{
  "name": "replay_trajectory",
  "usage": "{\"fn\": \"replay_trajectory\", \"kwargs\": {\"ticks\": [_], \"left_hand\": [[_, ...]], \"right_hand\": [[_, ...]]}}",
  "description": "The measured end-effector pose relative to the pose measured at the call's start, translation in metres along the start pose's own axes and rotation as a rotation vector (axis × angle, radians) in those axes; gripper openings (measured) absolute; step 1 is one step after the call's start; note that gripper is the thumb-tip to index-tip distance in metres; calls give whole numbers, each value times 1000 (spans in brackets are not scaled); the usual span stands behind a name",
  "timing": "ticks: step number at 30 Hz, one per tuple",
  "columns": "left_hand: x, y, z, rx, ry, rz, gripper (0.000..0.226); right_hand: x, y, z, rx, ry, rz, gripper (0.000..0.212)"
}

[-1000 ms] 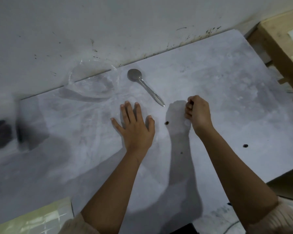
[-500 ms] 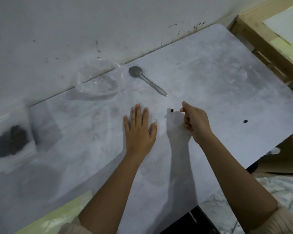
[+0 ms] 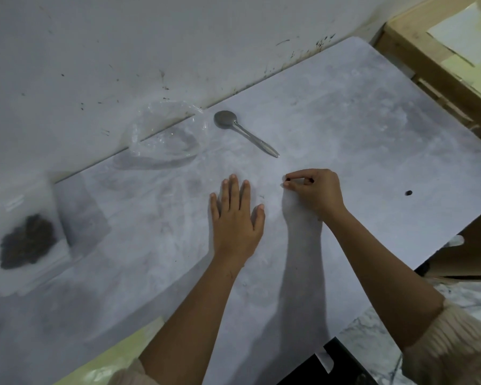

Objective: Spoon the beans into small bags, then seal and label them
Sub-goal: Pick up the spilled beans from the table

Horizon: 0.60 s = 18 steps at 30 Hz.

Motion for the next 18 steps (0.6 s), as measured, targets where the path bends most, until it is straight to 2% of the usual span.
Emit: {"fn": "replay_trajectory", "kwargs": {"ticks": [5,10,13,18], "left_hand": [[-1,1,0,1,-1,-20,61],[-2,1,1,-5,-20,-15,62],[-2,2,0,-13,-5,-11,62],[1,18,-4,-82,17,50,66]], "right_hand": [[1,-1,-1,-38,-29,165,14],[-7,-8,13,7,-46,77,18],[-16,-4,27,151,5,-130,24],[-44,11,46,552,106,-709,30]]}}
Point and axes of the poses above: each hand's wrist, its own z-axis away from the middle knuckle, its own x-axis out of the palm, y = z × x, the point moved 2 cm from there along -z, towards the middle knuckle, and after that the axes turned 8 degrees about y, right-handed, at the moved point
